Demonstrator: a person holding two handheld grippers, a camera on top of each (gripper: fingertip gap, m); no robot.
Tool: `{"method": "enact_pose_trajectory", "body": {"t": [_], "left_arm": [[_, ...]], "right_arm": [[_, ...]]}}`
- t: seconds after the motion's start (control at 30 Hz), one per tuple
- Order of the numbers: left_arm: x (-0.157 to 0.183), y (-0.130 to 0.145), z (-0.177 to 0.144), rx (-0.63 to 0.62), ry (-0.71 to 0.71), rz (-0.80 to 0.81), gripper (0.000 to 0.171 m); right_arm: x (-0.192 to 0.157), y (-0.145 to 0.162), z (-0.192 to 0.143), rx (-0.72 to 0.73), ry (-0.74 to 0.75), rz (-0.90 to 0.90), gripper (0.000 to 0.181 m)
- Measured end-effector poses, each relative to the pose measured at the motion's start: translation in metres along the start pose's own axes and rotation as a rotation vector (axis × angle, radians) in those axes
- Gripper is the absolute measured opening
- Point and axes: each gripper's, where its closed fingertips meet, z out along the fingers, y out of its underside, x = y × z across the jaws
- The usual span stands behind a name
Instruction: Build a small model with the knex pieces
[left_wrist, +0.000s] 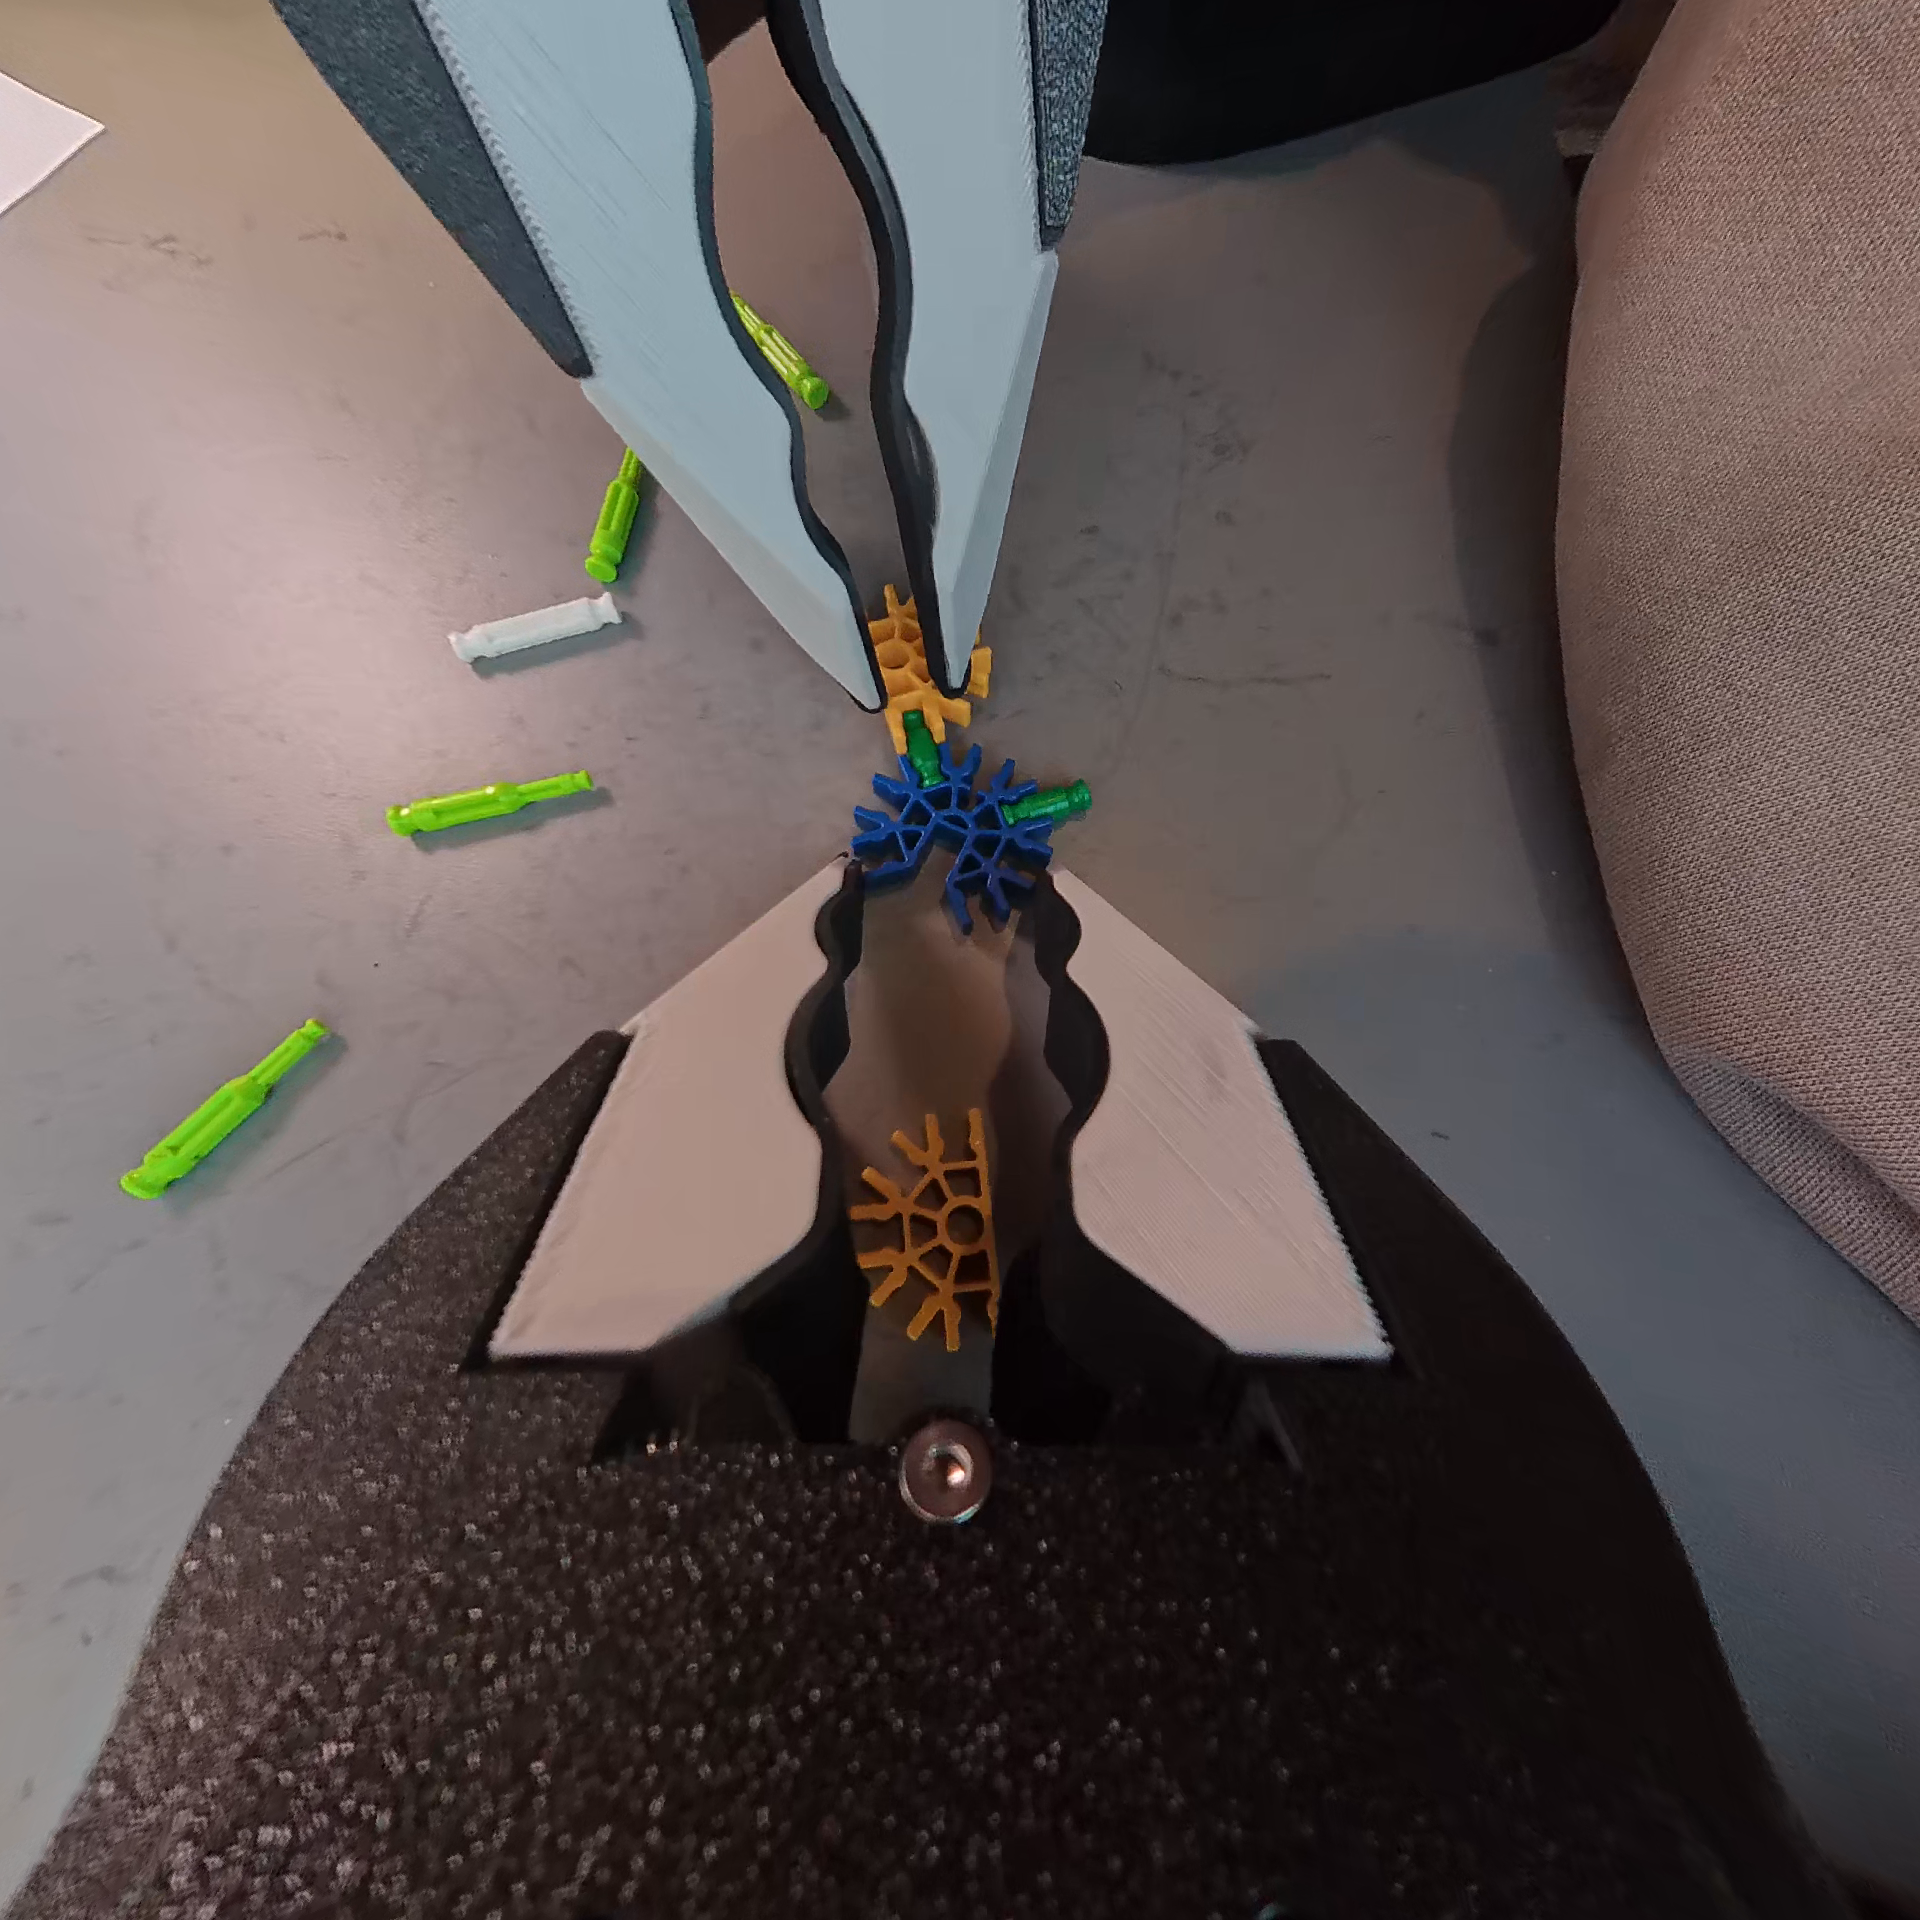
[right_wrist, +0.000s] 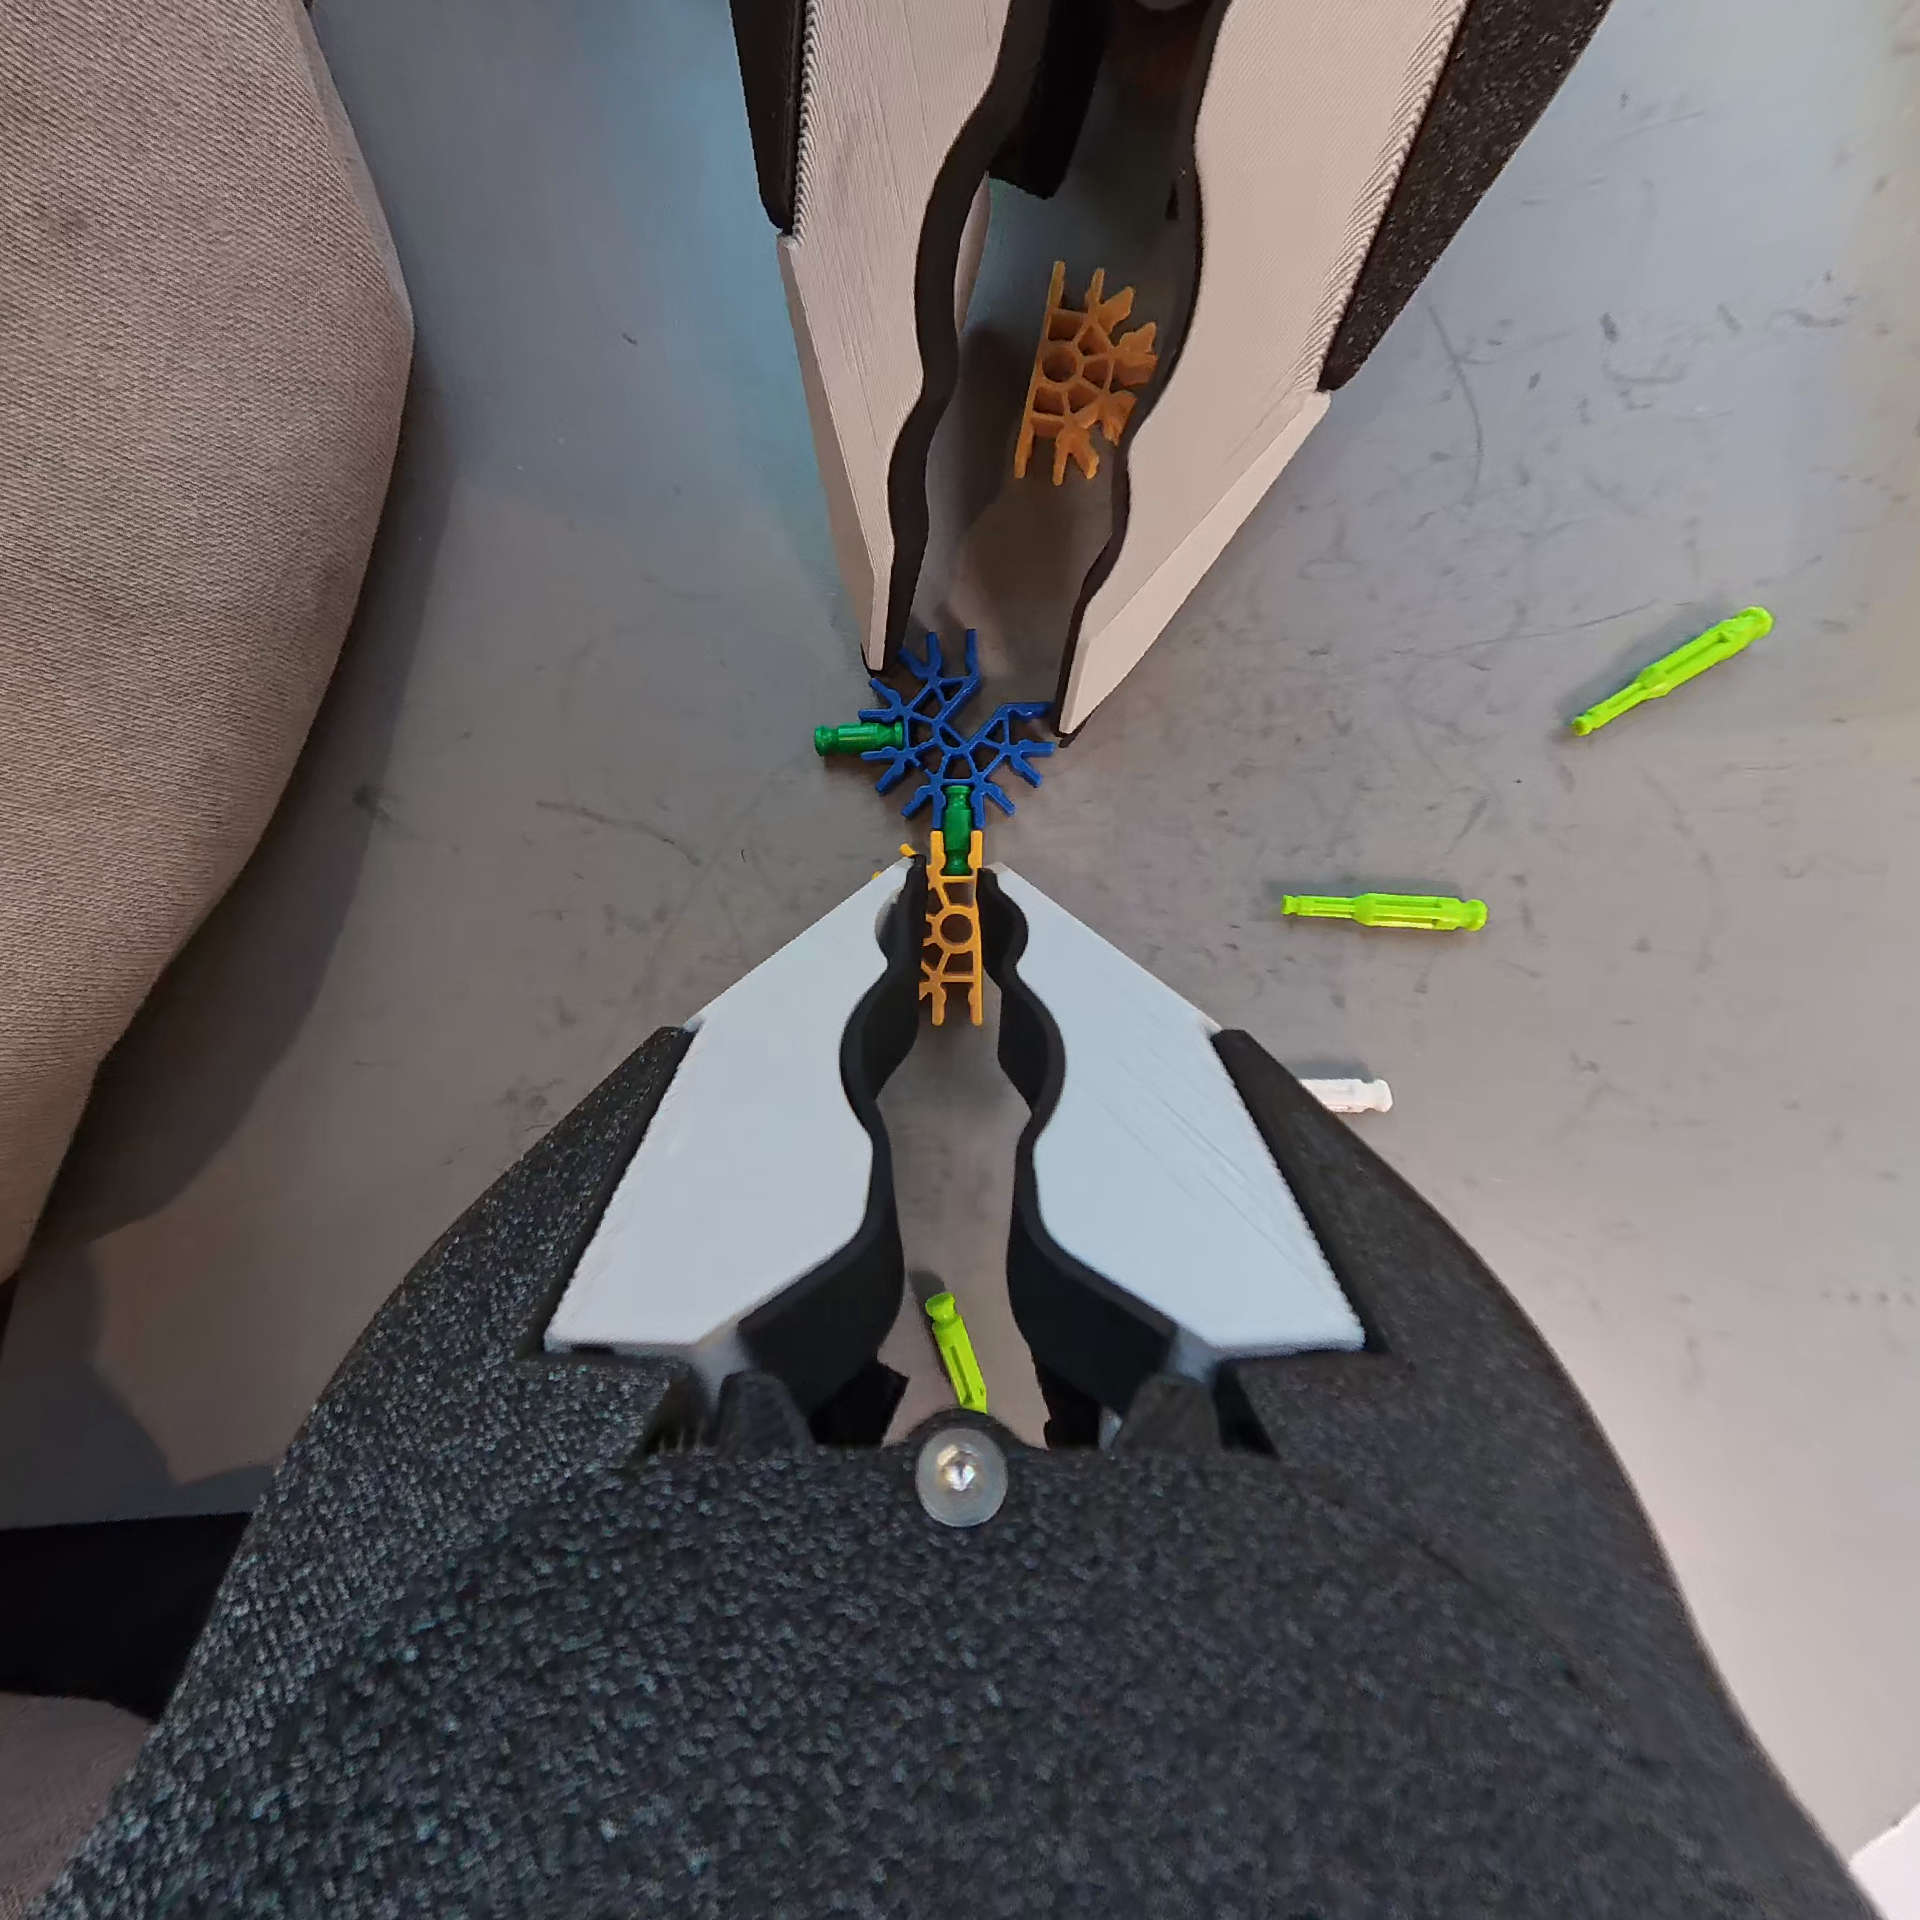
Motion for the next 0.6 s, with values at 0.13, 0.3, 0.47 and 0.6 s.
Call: {"method": "enact_pose_trajectory", "body": {"t": [0.13,0.3,0.47,0.6], "left_arm": [[0.0,-0.0001,0.0003,-0.001,0.005,0.0,0.033],[0.0,-0.0002,0.0006,0.0,0.004,0.0,0.033],[-0.0001,-0.0003,0.0007,0.0,0.005,-0.003,0.033],[-0.0001,-0.0003,0.0008,0.0,0.001,0.001,0.033]], "right_arm": [[-0.0007,-0.0004,0.0007,-0.027,0.012,0.008,0.008],[-0.0007,-0.0003,0.0009,-0.047,0.018,0.026,0.008],[-0.0008,-0.0004,0.0013,-0.057,0.017,0.034,0.007],[-0.0007,-0.0005,0.0016,-0.059,0.01,0.043,0.007]]}}
